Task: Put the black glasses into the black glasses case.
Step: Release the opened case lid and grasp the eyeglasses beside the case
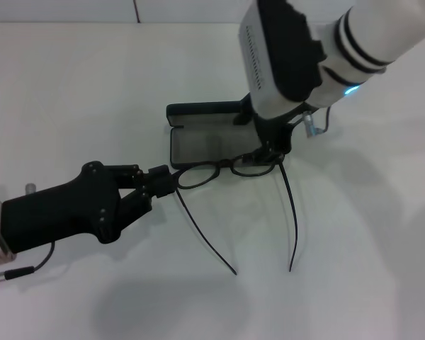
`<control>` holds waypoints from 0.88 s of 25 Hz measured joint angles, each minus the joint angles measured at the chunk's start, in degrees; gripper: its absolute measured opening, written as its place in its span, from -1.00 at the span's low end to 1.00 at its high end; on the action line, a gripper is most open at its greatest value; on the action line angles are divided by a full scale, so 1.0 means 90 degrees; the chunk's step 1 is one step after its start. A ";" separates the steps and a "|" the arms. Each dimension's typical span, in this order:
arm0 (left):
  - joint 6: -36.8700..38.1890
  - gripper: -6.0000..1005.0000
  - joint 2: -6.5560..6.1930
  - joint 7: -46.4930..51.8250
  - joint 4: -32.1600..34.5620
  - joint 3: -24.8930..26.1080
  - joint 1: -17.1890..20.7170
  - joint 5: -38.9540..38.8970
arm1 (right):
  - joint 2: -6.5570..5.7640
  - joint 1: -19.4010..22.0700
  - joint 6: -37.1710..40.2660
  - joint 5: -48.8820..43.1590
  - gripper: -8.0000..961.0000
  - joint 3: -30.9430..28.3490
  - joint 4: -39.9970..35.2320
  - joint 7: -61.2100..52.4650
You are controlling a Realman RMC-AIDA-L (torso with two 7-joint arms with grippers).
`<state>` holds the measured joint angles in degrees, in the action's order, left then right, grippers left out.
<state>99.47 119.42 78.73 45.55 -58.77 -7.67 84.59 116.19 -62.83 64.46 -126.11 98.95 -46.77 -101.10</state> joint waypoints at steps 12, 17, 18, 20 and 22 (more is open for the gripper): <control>0.0038 -0.77 0.0010 -0.0256 -0.0526 0.0163 -0.0146 -0.0016 | 0.0000 -0.0125 -0.0793 0.0454 0.32 0.0634 0.0477 0.0050; 0.0040 -0.77 0.0006 -0.0284 -0.0561 0.0181 -0.0155 -0.0021 | 0.0000 -0.0125 -0.0770 0.0578 0.13 0.0642 0.0480 0.0018; 0.0039 -0.77 0.0005 -0.0285 -0.0569 0.0187 -0.0155 -0.0021 | 0.0000 -0.0107 -0.0745 0.0588 0.07 0.0639 0.0445 0.0009; 0.0036 -0.77 0.0004 -0.0286 -0.0605 0.0194 -0.0157 -0.0022 | 0.0000 -0.0037 -0.0720 0.0591 -0.08 0.0642 0.0330 0.0002; 0.0034 -0.77 0.0003 -0.0287 -0.0639 0.0233 -0.0162 -0.0023 | 0.0000 0.0069 -0.0691 0.0576 -0.26 0.0667 0.0198 0.0001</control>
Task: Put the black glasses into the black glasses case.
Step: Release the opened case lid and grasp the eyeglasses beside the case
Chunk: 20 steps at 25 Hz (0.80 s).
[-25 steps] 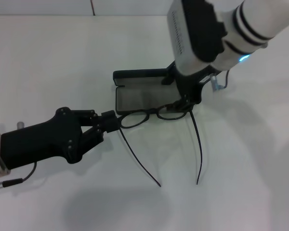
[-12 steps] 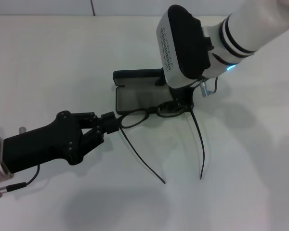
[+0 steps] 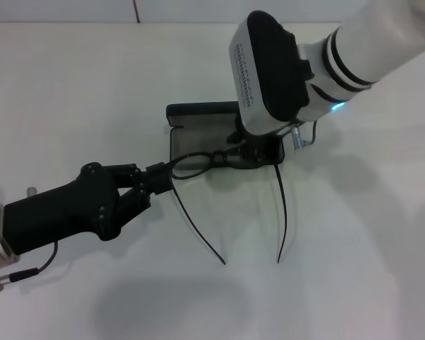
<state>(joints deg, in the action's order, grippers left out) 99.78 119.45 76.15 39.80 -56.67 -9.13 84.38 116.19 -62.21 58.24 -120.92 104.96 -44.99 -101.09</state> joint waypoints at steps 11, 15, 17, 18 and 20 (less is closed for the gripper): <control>0.0225 -0.77 -0.0032 -0.0032 -0.0083 0.0495 0.0134 0.0032 | -0.0001 0.1268 0.0613 -0.0363 -0.92 -0.0002 -0.1890 -0.0180; 0.0395 -0.77 -0.0041 -0.0119 -0.0086 0.0622 0.0160 0.0053 | -0.0017 0.1526 0.1037 -0.0678 -0.96 -0.0154 -0.2430 -0.0552; 0.0398 -0.77 -0.0041 -0.0152 -0.0095 0.0623 0.0153 0.0052 | -0.0009 0.1685 0.1198 -0.0973 -0.97 -0.0226 -0.2646 -0.0695; 0.0399 -0.77 -0.0041 -0.0167 -0.0108 0.0623 0.0143 0.0050 | -0.0001 0.1785 0.1242 -0.1106 -0.97 -0.0251 -0.2757 -0.0752; 0.0401 -0.77 -0.0046 -0.0185 -0.0152 0.0623 0.0108 0.0050 | -0.0006 0.1991 0.1252 -0.1211 -0.97 -0.0277 -0.2983 -0.0777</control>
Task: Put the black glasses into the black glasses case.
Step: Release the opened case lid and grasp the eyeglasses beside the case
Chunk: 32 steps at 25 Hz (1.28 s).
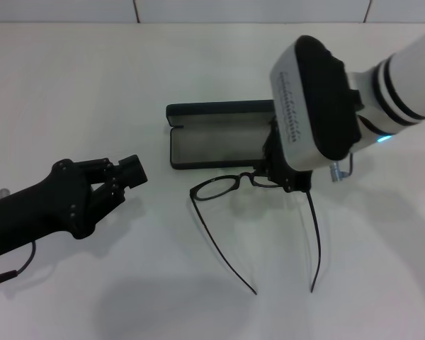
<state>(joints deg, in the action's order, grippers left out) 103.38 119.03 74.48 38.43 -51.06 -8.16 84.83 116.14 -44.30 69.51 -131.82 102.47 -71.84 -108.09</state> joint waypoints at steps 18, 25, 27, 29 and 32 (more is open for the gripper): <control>0.1404 -0.77 0.0056 -0.0349 -0.0607 -0.0139 -0.0829 -0.0683 | -0.0024 0.1530 0.2002 0.2776 -0.96 -0.3754 -0.1016 0.0900; 0.1445 -0.87 0.0076 -0.0684 -0.1016 -0.1118 -0.1596 -0.1195 | -0.0029 0.2005 0.2241 0.4283 -0.96 -0.3932 -0.0009 0.1936; 0.1442 -0.87 0.0081 -0.0690 -0.1200 -0.1157 -0.1769 -0.1196 | -0.0024 0.2052 0.2293 0.4561 -0.96 -0.3894 0.0234 0.2154; 0.1441 -0.88 0.0082 -0.0721 -0.1349 -0.1158 -0.1866 -0.1199 | -0.0023 0.2065 0.2345 0.4744 -0.96 -0.3872 0.0447 0.2291; 0.1440 -0.88 0.0080 -0.0792 -0.1431 -0.1160 -0.1898 -0.1202 | -0.0023 0.2067 0.2385 0.4905 -0.95 -0.3866 0.0695 0.2424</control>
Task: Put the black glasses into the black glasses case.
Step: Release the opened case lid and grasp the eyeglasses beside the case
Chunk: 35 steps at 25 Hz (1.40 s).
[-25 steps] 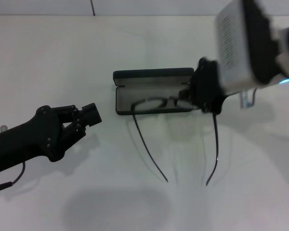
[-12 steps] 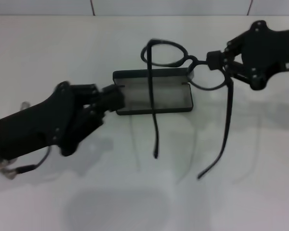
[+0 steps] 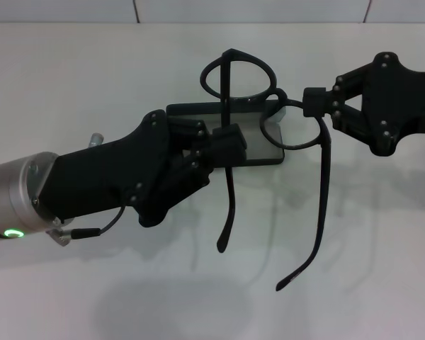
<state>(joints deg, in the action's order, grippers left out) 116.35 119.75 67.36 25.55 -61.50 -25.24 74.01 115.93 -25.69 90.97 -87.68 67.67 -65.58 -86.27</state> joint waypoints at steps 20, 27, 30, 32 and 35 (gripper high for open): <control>-0.0005 -0.88 0.0014 -0.0277 -0.0418 -0.0003 0.0046 0.0000 | 0.0002 -0.0025 0.0030 0.0187 -0.94 0.0153 0.0411 0.0132; 0.0009 -0.88 0.0014 -0.0275 -0.0407 -0.0002 0.0044 -0.0001 | -0.0023 0.0122 -0.0110 -0.0113 -0.94 0.0103 0.0486 0.0119; 0.0012 -0.88 0.0014 -0.0268 -0.0399 -0.0007 0.0021 -0.0001 | -0.0027 0.0181 -0.0113 -0.0123 -0.94 0.0092 0.0505 0.0115; 0.0012 -0.88 0.0014 -0.0268 -0.0412 -0.0012 -0.0009 0.0021 | -0.0026 0.0193 -0.0109 -0.0103 -0.94 0.0089 0.0506 0.0122; 0.0008 -0.88 0.0014 -0.0269 -0.0414 -0.0042 -0.0034 0.0053 | -0.0006 0.0166 -0.0077 -0.0074 -0.94 0.0089 0.0513 0.0134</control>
<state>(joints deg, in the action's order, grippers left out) 116.42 119.88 64.94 21.82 -61.88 -25.54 74.49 115.87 -24.19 90.28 -88.34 68.47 -60.97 -85.07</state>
